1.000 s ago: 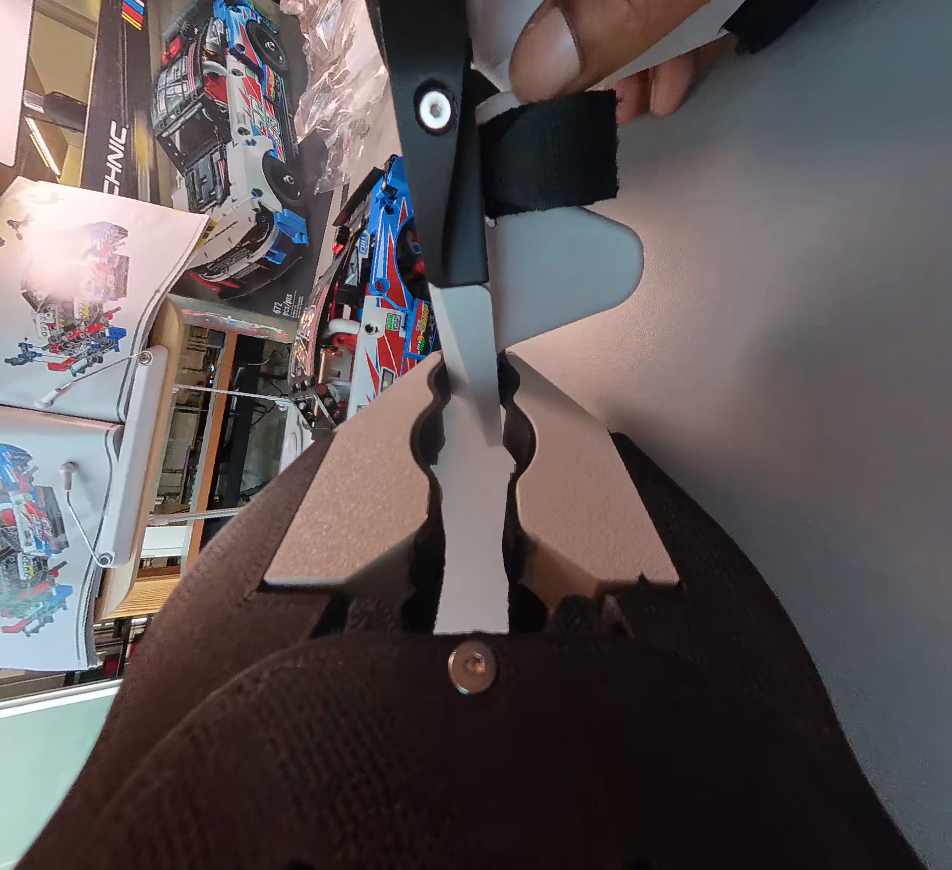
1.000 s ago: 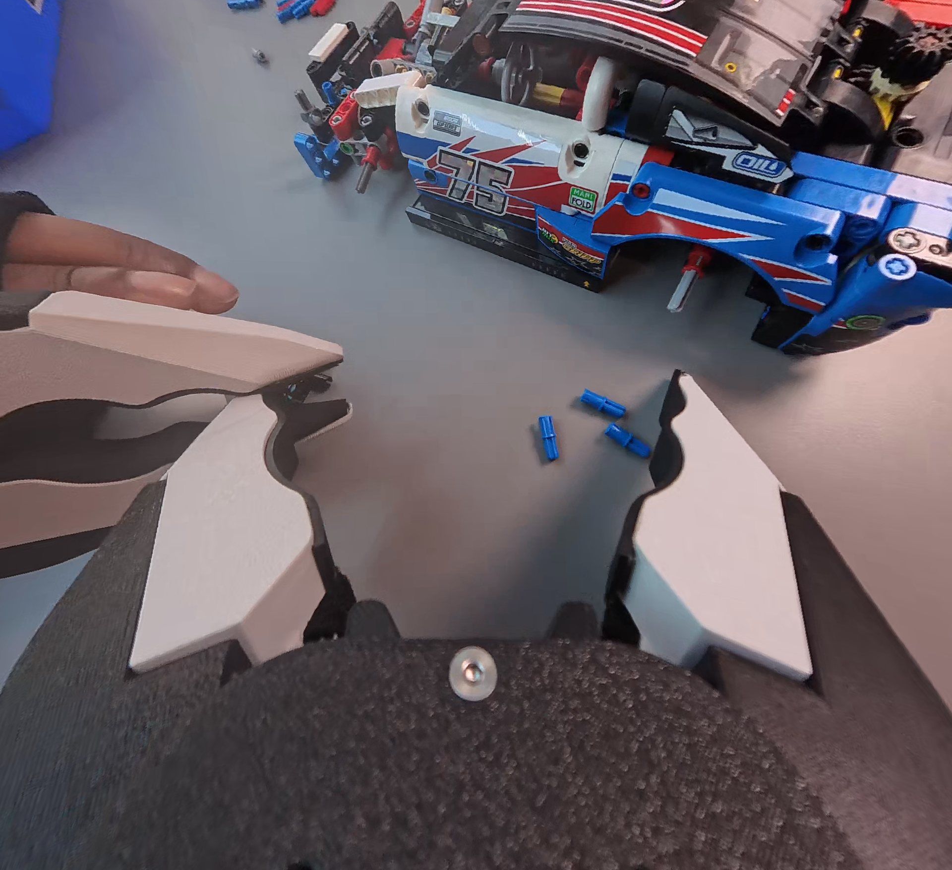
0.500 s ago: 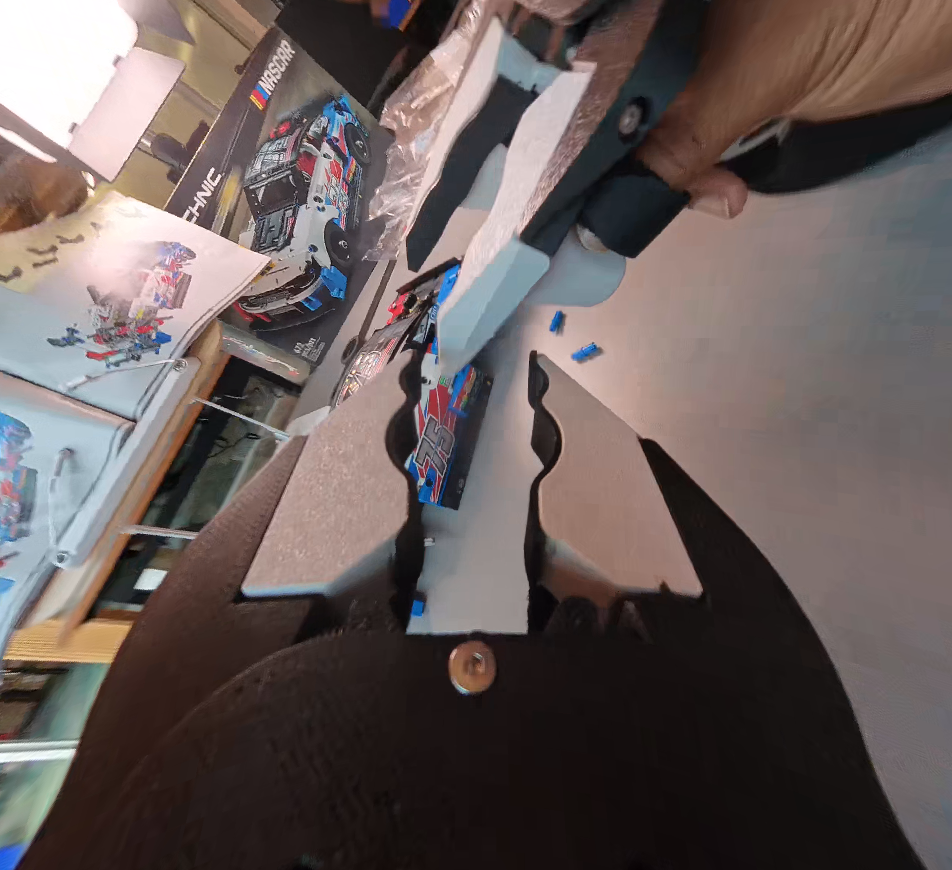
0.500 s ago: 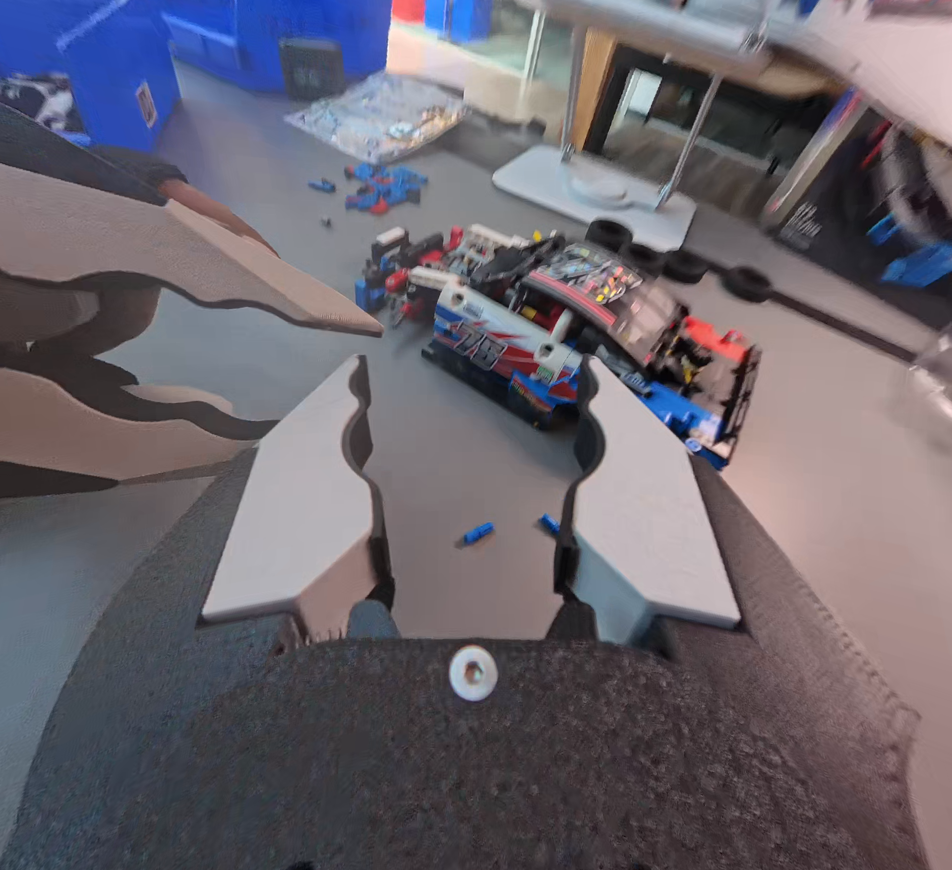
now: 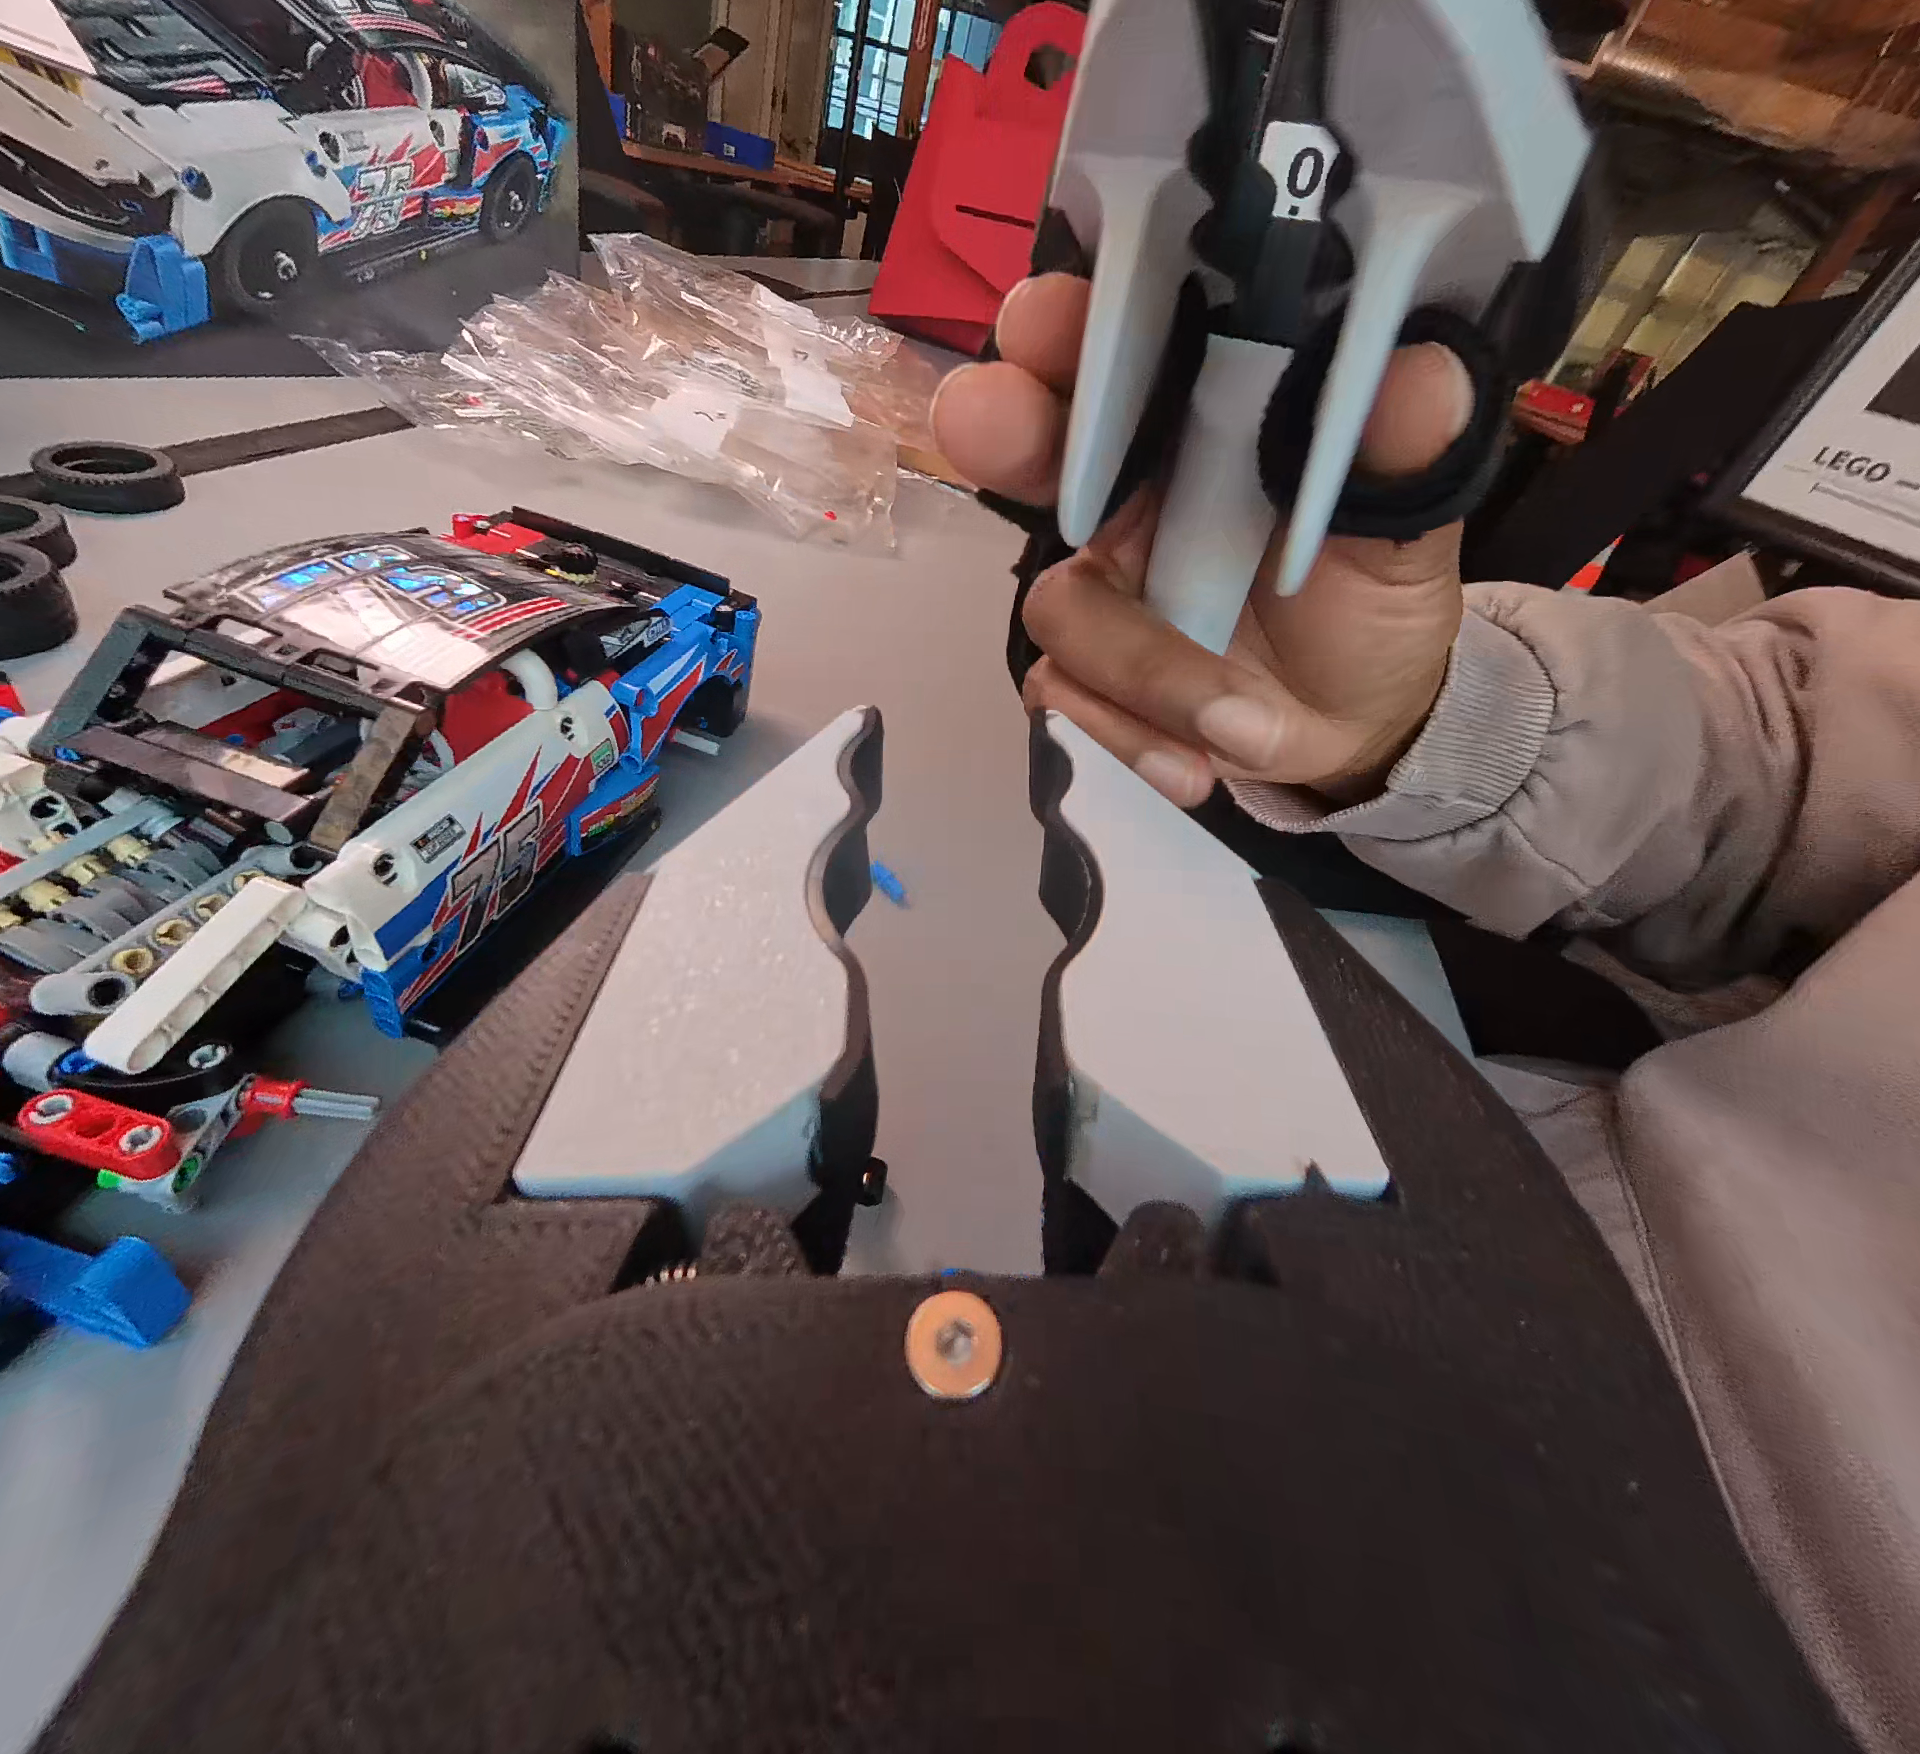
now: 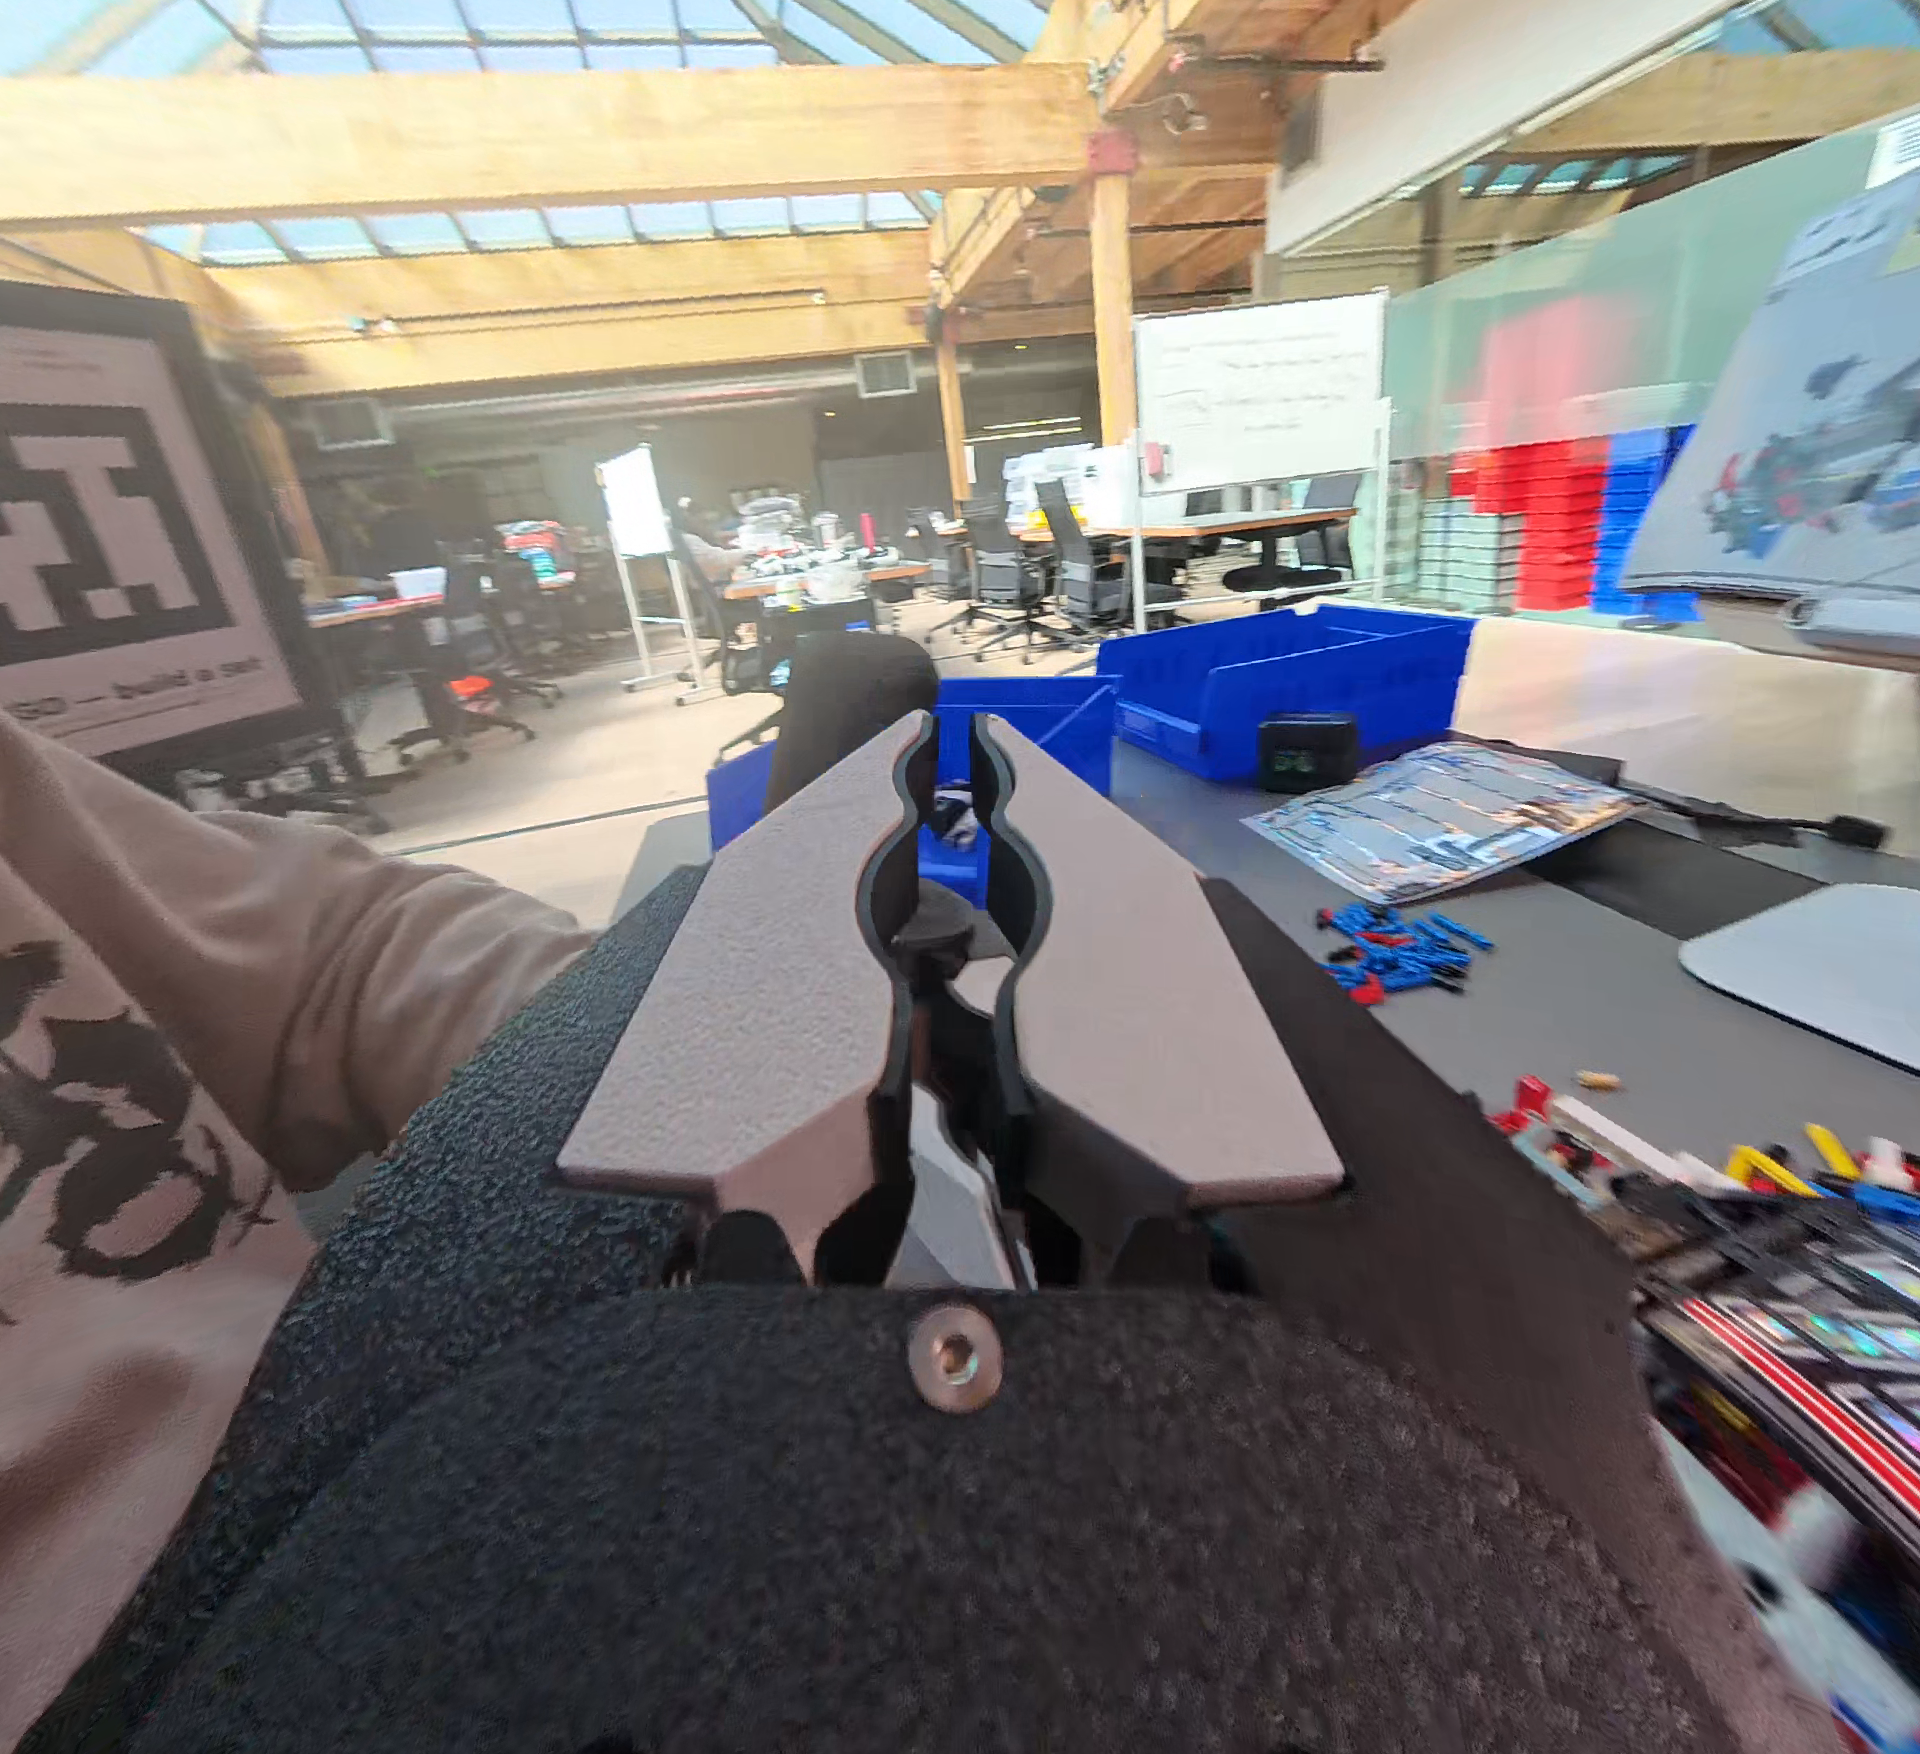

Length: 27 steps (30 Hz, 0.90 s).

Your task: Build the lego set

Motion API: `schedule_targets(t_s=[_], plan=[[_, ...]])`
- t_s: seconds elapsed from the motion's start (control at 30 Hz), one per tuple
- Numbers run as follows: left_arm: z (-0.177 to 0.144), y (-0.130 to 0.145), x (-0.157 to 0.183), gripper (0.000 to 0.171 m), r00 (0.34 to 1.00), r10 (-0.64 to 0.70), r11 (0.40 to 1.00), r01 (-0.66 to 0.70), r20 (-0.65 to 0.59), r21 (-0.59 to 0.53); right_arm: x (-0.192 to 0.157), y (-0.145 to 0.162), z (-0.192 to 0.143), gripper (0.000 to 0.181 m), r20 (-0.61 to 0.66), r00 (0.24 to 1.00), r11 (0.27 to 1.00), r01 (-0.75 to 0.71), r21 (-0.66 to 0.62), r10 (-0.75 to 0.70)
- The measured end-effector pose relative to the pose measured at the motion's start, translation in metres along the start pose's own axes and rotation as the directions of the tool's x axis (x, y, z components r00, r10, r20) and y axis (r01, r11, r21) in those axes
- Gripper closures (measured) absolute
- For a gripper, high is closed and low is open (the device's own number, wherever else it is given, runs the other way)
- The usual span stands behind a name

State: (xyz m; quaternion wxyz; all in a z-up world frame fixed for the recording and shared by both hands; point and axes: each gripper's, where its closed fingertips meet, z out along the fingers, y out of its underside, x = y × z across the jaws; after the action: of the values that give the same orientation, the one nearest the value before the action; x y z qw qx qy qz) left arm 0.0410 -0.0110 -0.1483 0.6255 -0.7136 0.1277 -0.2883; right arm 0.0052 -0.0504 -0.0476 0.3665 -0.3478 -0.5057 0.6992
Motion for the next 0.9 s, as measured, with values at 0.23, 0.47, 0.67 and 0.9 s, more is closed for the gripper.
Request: schedule_targets(t_s=[0.23,0.47,0.67,0.9], plan=[[-0.004,0.004,0.001,0.147,0.970,-0.191,0.981,0.191,-0.152,-0.015,-0.050,0.007,0.036,0.154,0.349,0.923,0.987,-0.159,-0.035,0.161],[0.005,0.019,0.017,0.167,0.964,-0.100,0.992,0.078,-0.247,-0.098,-0.078,0.027,0.037,0.152,0.487,0.843,0.973,-0.195,-0.122,0.230],[0.017,0.034,0.026,0.170,0.956,-0.043,0.975,-0.022,-0.290,-0.219,-0.114,0.054,0.030,0.152,0.590,0.762,0.953,-0.118,-0.278,0.267],[0.018,0.043,0.057,0.171,0.907,-0.062,0.963,-0.056,-0.417,-0.263,-0.178,0.070,0.002,0.163,0.755,0.514,0.900,-0.083,-0.428,0.407]])
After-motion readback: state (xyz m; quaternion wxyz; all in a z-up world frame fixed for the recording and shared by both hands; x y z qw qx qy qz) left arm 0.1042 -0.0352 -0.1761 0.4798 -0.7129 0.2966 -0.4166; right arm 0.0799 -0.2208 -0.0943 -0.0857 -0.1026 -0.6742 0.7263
